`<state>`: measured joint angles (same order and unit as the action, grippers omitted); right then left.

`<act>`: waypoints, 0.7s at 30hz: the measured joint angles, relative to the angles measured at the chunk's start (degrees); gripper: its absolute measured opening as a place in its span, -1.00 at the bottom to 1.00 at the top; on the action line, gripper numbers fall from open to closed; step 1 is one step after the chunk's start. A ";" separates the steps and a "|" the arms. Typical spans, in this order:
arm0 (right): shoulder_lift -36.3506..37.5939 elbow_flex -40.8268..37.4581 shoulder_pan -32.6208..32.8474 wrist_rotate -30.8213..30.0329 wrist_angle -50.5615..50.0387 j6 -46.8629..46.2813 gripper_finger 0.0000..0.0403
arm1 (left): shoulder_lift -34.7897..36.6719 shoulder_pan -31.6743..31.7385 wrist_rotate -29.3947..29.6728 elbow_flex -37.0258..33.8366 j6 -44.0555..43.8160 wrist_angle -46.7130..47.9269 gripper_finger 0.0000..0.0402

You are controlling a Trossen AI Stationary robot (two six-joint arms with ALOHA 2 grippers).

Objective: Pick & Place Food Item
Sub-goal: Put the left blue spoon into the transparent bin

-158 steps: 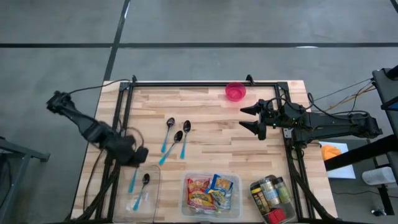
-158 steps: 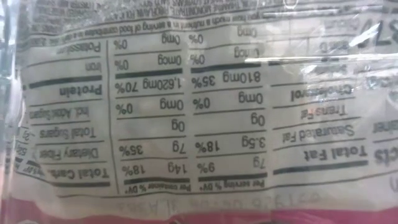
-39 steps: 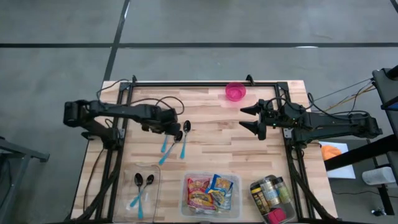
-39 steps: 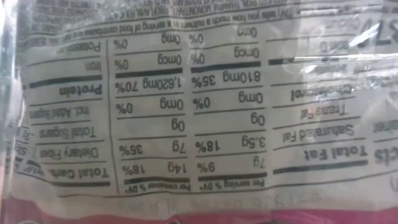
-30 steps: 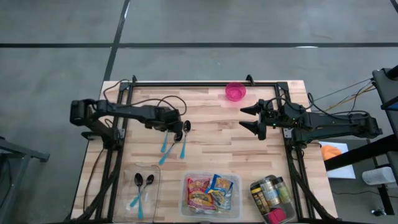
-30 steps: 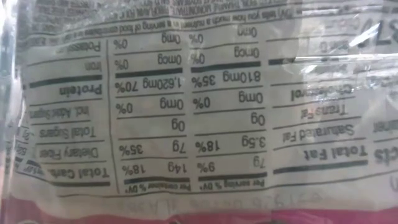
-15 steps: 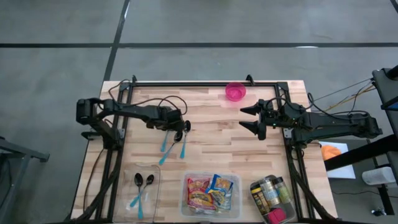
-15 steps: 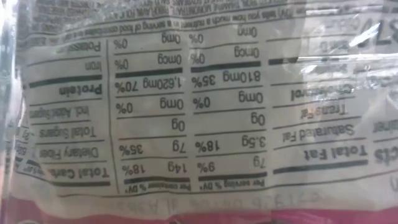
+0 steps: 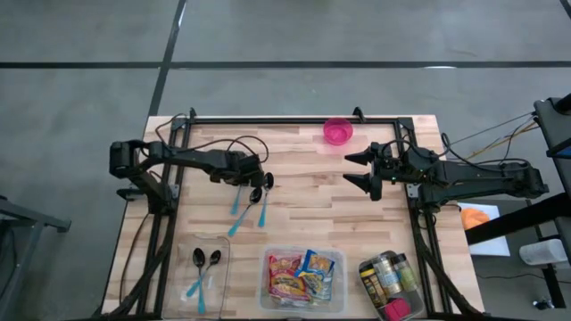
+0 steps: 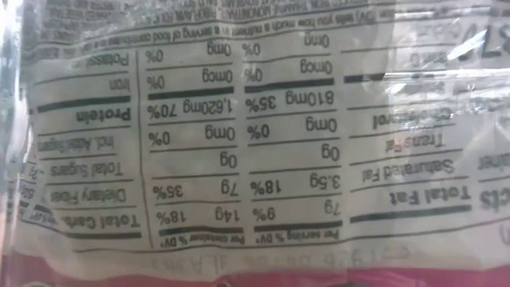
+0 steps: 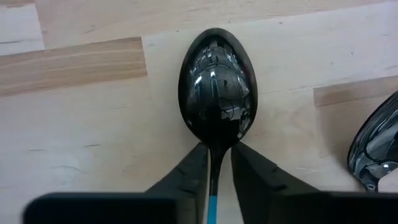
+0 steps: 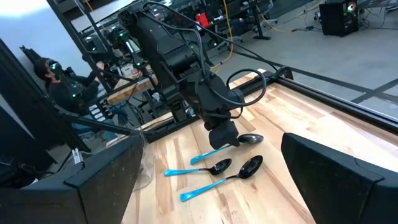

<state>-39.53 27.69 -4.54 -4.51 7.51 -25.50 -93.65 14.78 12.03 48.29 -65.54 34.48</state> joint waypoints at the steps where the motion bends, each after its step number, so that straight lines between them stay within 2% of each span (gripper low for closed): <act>1: -0.02 0.00 -0.01 0.00 0.00 0.01 0.89 | 0.00 0.00 0.00 -0.11 0.04 -0.11 -0.70; 6: 0.00 -0.01 0.00 0.00 0.00 0.00 0.89 | 0.14 -0.02 -0.67 -1.59 -0.28 -1.83 -0.95; 15: -0.01 -0.01 0.00 0.00 0.00 0.02 0.89 | 0.32 -0.02 -1.54 -2.43 -0.45 -2.56 -0.91; 21: -0.01 -0.01 -0.01 0.00 0.00 0.02 0.89 | 3.06 0.01 -4.25 -2.66 1.48 0.15 -0.97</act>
<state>-39.54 27.68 -4.55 -4.51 7.51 -25.47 -90.59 14.80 7.78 45.63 -64.06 34.63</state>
